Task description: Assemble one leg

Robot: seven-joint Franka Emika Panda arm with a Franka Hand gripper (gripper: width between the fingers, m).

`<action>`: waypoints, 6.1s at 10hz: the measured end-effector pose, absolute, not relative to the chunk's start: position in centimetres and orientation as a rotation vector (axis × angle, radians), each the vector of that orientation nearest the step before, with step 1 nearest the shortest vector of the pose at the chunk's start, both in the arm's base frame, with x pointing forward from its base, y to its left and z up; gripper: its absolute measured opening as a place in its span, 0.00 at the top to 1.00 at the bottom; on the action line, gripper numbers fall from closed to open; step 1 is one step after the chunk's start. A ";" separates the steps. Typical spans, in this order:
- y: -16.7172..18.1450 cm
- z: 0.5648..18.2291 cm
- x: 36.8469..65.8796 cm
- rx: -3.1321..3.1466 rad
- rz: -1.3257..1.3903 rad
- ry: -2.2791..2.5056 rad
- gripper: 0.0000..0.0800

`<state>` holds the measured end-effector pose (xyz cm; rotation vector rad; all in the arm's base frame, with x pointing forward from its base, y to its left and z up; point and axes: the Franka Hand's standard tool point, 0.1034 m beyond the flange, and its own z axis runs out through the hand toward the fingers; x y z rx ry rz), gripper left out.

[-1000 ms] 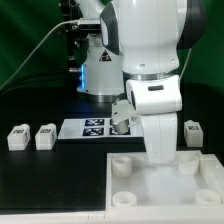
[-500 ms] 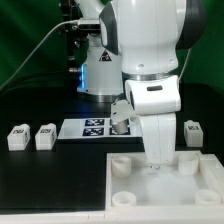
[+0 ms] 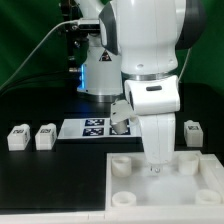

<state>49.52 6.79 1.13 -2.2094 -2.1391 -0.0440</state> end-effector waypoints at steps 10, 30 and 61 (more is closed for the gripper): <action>9.8 5.4 48.8 -2.700 -0.060 -1.514 0.19; 15.8 5.1 43.8 -2.915 0.995 0.005 0.19; 14.7 6.0 44.7 -2.829 1.187 -0.084 0.64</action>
Offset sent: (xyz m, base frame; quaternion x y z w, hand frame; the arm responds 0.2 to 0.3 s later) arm 0.0000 0.0000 0.0000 0.0000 0.0000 0.0000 1.0000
